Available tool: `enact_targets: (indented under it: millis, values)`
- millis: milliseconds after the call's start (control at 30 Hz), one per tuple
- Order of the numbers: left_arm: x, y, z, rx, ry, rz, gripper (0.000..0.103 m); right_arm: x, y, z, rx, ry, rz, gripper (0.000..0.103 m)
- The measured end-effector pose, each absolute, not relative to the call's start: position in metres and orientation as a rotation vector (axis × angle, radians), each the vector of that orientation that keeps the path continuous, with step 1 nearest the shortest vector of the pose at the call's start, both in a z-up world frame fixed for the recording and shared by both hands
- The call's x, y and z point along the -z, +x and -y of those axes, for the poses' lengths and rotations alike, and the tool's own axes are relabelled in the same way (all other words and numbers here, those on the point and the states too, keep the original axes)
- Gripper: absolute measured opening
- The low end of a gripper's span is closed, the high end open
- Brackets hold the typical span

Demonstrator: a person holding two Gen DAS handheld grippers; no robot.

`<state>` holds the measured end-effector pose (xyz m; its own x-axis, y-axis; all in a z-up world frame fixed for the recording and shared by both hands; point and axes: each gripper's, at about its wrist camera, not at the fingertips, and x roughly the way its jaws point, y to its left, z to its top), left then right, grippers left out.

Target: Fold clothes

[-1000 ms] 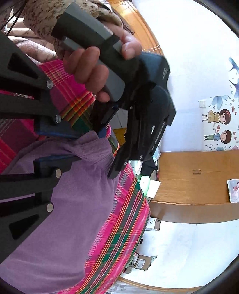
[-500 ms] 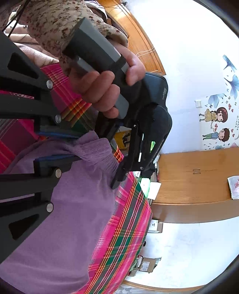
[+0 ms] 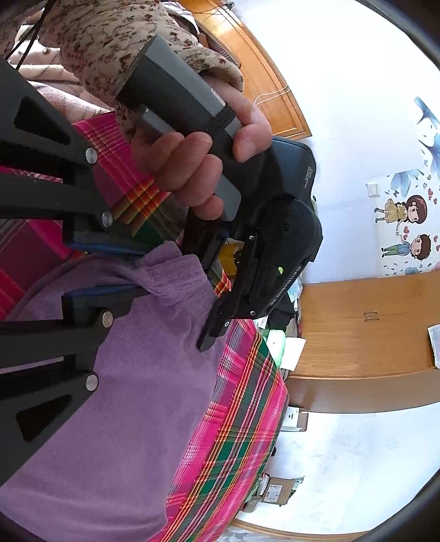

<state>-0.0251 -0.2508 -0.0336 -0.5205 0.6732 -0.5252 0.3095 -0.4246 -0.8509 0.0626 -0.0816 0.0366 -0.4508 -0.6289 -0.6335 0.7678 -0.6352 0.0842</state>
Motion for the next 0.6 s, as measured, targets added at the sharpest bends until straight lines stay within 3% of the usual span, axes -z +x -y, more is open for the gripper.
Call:
enact_targets:
  millis: [200,600]
  values:
    - [0.018,-0.025,0.252,-2.144,-1.334,1.401,0.016,-0.036,0.063,0.098,2.122,0.807,-0.309,0.015]
    - [0.033,-0.022,0.26,-2.141,-1.329,1.457,0.016,-0.026,0.053,0.11,2.097,0.892,-0.298,0.015]
